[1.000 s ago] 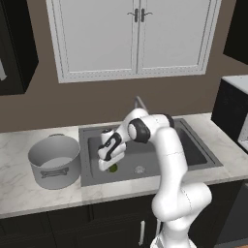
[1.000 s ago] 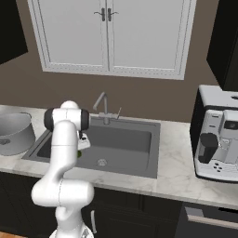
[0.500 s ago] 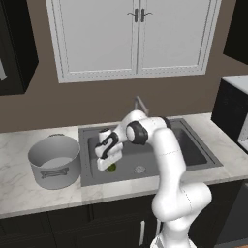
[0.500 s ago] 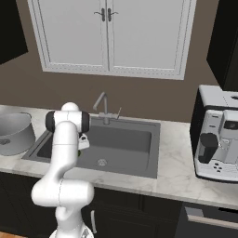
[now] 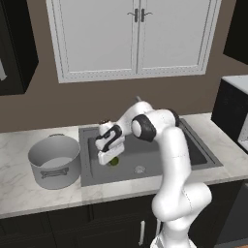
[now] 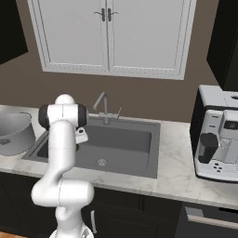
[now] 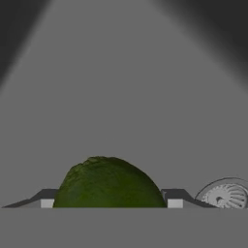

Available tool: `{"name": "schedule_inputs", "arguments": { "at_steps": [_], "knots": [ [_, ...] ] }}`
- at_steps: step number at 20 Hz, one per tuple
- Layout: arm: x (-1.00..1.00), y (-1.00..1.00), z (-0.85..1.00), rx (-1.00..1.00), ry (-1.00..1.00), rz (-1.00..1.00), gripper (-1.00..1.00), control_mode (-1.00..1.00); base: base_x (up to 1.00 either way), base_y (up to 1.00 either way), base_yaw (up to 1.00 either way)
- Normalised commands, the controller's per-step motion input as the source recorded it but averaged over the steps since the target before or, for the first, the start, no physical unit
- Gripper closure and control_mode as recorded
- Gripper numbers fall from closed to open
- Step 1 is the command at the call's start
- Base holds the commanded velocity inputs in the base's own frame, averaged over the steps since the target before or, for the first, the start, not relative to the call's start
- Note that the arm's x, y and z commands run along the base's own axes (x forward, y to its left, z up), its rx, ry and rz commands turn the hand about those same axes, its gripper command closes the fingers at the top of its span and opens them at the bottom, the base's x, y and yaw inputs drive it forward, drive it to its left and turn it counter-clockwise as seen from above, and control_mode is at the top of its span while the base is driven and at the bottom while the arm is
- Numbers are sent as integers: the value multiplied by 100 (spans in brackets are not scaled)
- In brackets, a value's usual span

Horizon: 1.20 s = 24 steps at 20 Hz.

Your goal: Dump the lime from the pot into the sink. Then turn on the water and wash the lime. Then turn off the water and put the lime back in the pot.

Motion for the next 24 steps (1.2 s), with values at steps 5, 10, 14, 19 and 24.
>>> {"name": "schedule_inputs", "arguments": {
  "at_steps": [5,10,14,19,24],
  "knots": [
    [-55,-18,100,6,-19,0,100,-100,0,0,0],
    [-35,-1,100,14,-18,0,100,-100,0,0,0],
    [-17,0,100,18,-16,0,100,-100,0,0,0],
    [0,7,100,14,-14,0,100,-100,0,0,0],
    [1,22,100,6,-12,0,100,-100,0,0,0]
  ]
}}
